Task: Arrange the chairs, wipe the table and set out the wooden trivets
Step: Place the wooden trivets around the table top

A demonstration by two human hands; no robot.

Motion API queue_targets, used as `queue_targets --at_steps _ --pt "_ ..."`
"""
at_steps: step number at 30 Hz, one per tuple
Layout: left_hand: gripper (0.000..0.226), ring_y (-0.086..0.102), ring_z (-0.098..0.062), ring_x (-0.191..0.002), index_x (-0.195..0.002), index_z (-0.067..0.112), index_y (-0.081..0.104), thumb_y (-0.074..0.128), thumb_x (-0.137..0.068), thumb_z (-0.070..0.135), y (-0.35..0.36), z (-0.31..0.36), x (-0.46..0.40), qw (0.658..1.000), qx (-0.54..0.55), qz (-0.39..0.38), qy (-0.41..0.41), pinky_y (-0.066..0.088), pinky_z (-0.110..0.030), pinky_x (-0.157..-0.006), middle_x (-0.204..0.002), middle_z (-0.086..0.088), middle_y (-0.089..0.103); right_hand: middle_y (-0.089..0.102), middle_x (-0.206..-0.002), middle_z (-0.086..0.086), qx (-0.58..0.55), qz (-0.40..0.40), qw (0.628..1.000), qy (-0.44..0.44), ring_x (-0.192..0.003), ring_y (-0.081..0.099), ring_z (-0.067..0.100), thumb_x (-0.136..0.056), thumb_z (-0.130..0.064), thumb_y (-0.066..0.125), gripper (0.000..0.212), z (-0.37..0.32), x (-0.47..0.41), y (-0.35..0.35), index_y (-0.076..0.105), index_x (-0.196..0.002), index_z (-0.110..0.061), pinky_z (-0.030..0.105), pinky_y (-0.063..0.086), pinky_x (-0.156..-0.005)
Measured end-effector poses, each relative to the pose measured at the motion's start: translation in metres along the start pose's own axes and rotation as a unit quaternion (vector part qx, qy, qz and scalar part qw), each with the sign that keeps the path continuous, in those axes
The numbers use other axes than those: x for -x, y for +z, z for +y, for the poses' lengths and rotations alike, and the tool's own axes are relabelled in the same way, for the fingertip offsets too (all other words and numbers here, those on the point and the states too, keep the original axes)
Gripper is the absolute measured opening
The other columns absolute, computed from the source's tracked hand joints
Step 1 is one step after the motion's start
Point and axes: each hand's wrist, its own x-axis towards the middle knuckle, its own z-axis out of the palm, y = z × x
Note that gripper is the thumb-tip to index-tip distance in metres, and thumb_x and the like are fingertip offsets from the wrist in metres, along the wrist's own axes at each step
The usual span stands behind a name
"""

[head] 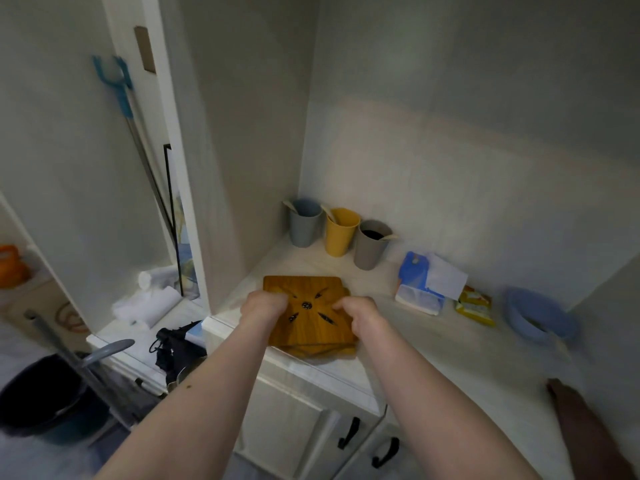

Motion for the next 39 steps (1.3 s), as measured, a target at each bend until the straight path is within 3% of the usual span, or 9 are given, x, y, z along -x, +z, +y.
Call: queue_targets --at_steps 7,12,17,21,25,33,39 --pt "0.073 0.050 -0.040 -0.115 -0.133 0.006 0.039 0.064 -0.077 0.047 0.020 -0.008 0.012 0.999 0.047 -0.004 -0.004 0.043 -0.048 -0.099 -0.127 -0.017 0.053 0.060 -0.122 0.019 -0.015 -0.019 1.000 0.004 -0.110 0.058 0.036 -0.070 -0.004 0.080 0.060 0.011 0.005 -0.022 0.053 -0.124 -0.001 0.051 0.048 -0.096" --pt "0.065 0.040 -0.041 -0.127 -0.138 0.002 0.032 0.048 -0.092 0.046 0.023 -0.015 0.030 0.997 0.059 0.056 -0.017 0.033 -0.048 -0.108 -0.137 -0.020 0.046 0.056 -0.131 0.016 -0.036 -0.046 0.997 -0.040 -0.118 0.053 0.037 -0.075 -0.004 0.076 0.069 0.012 0.025 -0.030 0.046 -0.137 -0.013 0.050 0.044 -0.100" --pt "0.056 0.043 -0.039 -0.124 -0.141 0.001 0.025 0.041 -0.099 0.035 0.011 -0.038 0.054 0.987 0.118 0.105 -0.027 0.038 -0.046 -0.100 -0.138 -0.022 0.043 0.055 -0.131 0.015 -0.012 -0.088 0.992 -0.087 -0.119 0.052 0.036 -0.083 -0.002 0.068 0.059 0.020 0.053 -0.022 0.047 -0.136 -0.013 0.051 0.043 -0.098" --pt "0.057 0.043 -0.040 -0.124 -0.141 -0.002 0.024 0.041 -0.099 0.032 -0.011 -0.067 0.071 0.975 0.151 0.152 -0.053 0.037 -0.045 -0.101 -0.139 -0.023 0.041 0.061 -0.121 0.015 0.022 -0.115 0.987 -0.108 -0.110 0.059 0.036 -0.079 0.002 0.069 0.049 0.033 0.076 0.003 0.056 -0.125 -0.008 0.052 0.046 -0.096" --pt "0.056 0.044 -0.042 -0.124 -0.140 0.000 0.026 0.041 -0.097 0.033 -0.045 -0.109 0.086 0.962 0.184 0.183 -0.084 0.039 -0.048 -0.103 -0.139 -0.023 0.042 0.058 -0.126 0.014 0.071 -0.158 0.977 -0.121 -0.114 0.056 0.036 -0.082 -0.001 0.068 0.049 0.047 0.108 0.035 0.053 -0.128 -0.009 0.051 0.044 -0.099" --pt "0.057 0.046 -0.039 -0.122 -0.143 0.000 0.023 0.040 -0.098 0.030 -0.124 -0.191 0.122 0.927 0.243 0.249 -0.138 0.040 -0.046 -0.101 -0.138 -0.022 0.044 0.061 -0.123 0.011 0.130 -0.229 0.954 -0.143 -0.109 0.058 0.033 -0.082 -0.004 0.069 0.046 0.085 0.178 0.113 0.056 -0.125 -0.014 0.048 0.048 -0.091" --pt "0.053 0.046 -0.038 -0.122 -0.141 0.000 0.033 0.040 -0.098 0.030 -0.209 -0.285 0.162 0.872 0.338 0.314 -0.162 0.039 -0.044 -0.104 -0.137 -0.020 0.047 0.059 -0.123 0.011 0.173 -0.311 0.922 -0.153 -0.111 0.057 0.031 -0.082 -0.001 0.068 0.047 0.125 0.261 0.198 0.055 -0.125 -0.012 0.048 0.045 -0.094"
